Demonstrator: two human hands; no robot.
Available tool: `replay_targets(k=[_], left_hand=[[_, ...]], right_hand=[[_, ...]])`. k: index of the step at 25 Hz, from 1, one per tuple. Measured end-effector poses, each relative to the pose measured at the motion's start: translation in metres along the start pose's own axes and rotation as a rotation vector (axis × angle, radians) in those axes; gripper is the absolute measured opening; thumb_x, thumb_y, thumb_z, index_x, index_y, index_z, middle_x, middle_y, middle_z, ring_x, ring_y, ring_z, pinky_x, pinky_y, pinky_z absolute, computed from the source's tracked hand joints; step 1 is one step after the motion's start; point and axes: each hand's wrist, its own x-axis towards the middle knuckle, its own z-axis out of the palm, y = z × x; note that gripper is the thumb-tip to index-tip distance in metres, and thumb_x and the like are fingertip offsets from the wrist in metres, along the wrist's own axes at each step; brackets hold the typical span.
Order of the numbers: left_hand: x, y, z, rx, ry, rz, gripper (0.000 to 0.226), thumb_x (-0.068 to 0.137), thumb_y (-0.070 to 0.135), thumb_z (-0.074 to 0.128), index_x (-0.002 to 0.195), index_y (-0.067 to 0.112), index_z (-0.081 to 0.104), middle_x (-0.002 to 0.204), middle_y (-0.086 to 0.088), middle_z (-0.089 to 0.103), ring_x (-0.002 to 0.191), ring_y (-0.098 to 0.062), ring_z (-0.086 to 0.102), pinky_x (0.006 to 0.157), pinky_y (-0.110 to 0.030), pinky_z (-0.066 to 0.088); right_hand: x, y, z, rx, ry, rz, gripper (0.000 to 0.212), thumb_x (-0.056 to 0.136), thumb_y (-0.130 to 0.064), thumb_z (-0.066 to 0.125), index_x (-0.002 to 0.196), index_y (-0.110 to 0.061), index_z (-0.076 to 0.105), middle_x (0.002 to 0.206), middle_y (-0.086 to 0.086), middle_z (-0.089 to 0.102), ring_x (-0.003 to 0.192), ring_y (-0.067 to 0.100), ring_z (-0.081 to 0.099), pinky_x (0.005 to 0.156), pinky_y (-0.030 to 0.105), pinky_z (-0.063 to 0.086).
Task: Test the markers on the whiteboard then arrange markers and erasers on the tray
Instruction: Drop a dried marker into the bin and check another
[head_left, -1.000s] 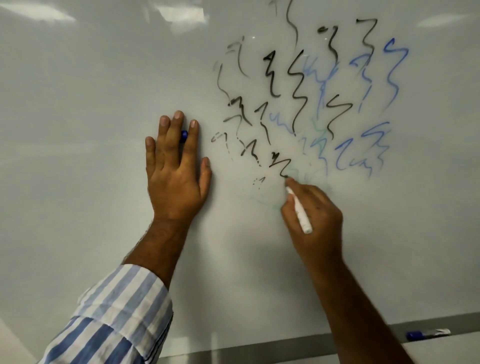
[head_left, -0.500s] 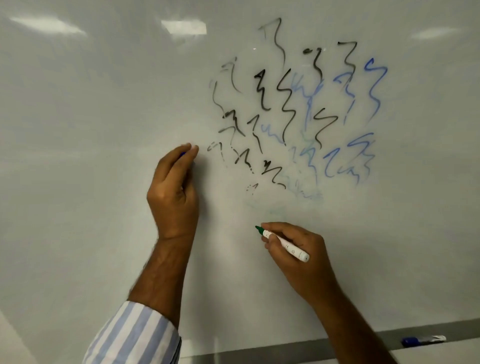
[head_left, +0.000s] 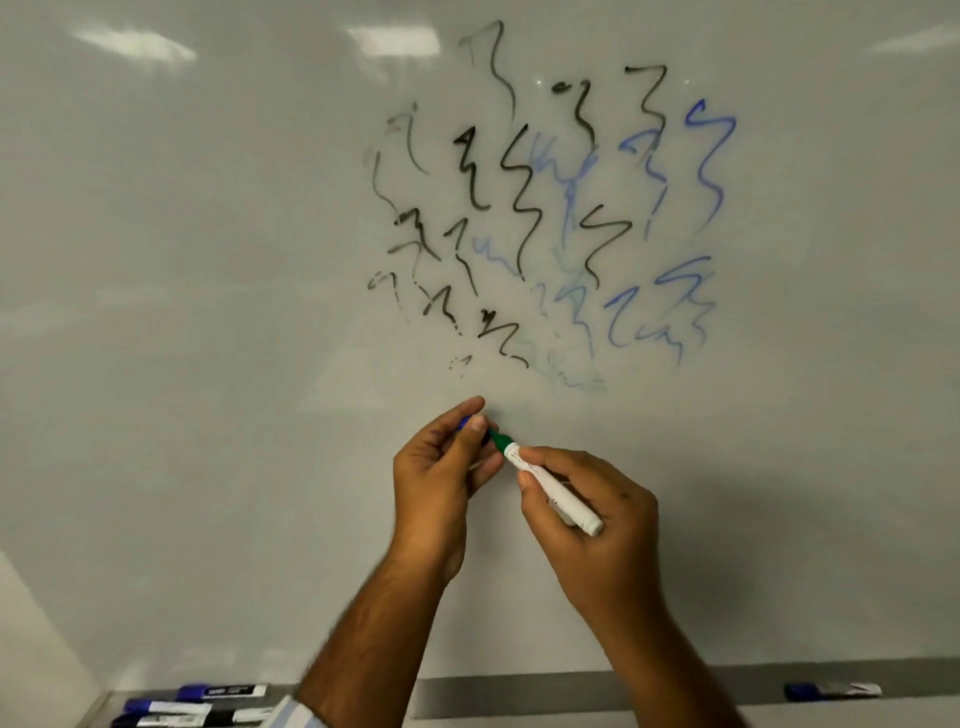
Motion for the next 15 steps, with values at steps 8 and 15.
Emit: replay_targets(k=[8, 15], left_hand=[[-0.028, -0.047, 0.055, -0.065, -0.014, -0.169, 0.024, 0.1, 0.019, 0.067, 0.12, 0.011, 0.079, 0.097, -0.012, 0.077, 0.091, -0.025, 0.077, 0.083, -0.034, 0.066], [-0.049, -0.111, 0.102, -0.069, -0.014, -0.287, 0.025, 0.105, 0.022, 0.061, 0.12, 0.012, 0.078, 0.098, -0.011, 0.075, 0.091, -0.02, 0.073, 0.077, -0.027, 0.061]], right_hand=[[-0.018, 0.044, -0.061, -0.069, -0.086, 0.0, 0.027, 0.09, -0.021, 0.081, 0.116, -0.013, 0.08, 0.11, -0.003, 0.08, 0.095, 0.009, 0.075, 0.084, 0.025, 0.064], [-0.036, 0.1, -0.103, -0.143, -0.136, 0.039, 0.027, 0.093, -0.028, 0.077, 0.115, -0.014, 0.081, 0.109, 0.0, 0.081, 0.094, 0.011, 0.077, 0.086, 0.027, 0.065]])
